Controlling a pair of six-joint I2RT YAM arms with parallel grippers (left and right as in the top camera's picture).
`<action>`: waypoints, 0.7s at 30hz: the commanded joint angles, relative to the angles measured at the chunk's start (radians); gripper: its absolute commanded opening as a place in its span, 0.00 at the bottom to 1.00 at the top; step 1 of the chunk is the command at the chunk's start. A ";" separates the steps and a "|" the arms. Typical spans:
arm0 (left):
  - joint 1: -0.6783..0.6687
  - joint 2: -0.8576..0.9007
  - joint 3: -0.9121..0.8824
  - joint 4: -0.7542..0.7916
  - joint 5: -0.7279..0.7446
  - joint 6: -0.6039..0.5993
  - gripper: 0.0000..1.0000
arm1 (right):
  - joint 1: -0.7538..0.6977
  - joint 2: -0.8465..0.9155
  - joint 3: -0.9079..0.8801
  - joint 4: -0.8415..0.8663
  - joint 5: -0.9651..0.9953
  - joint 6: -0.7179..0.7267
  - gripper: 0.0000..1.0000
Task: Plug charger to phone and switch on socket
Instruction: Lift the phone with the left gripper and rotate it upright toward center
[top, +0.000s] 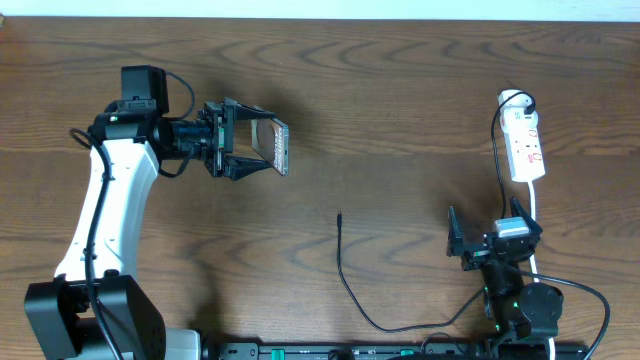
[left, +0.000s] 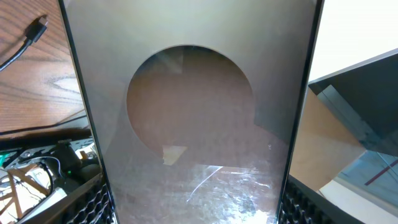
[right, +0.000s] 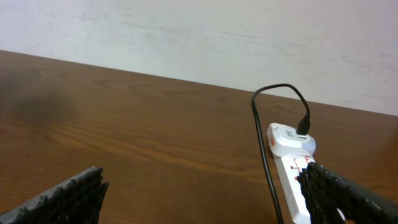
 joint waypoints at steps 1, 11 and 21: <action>0.006 -0.018 0.031 -0.002 0.047 -0.012 0.07 | 0.010 -0.005 -0.001 -0.005 0.011 -0.007 0.99; 0.005 -0.018 0.030 -0.003 -0.175 -0.012 0.07 | 0.010 -0.005 -0.001 -0.005 0.011 -0.007 0.99; 0.005 -0.018 -0.002 -0.111 -0.835 -0.013 0.07 | 0.010 -0.005 -0.001 -0.005 0.011 -0.007 0.99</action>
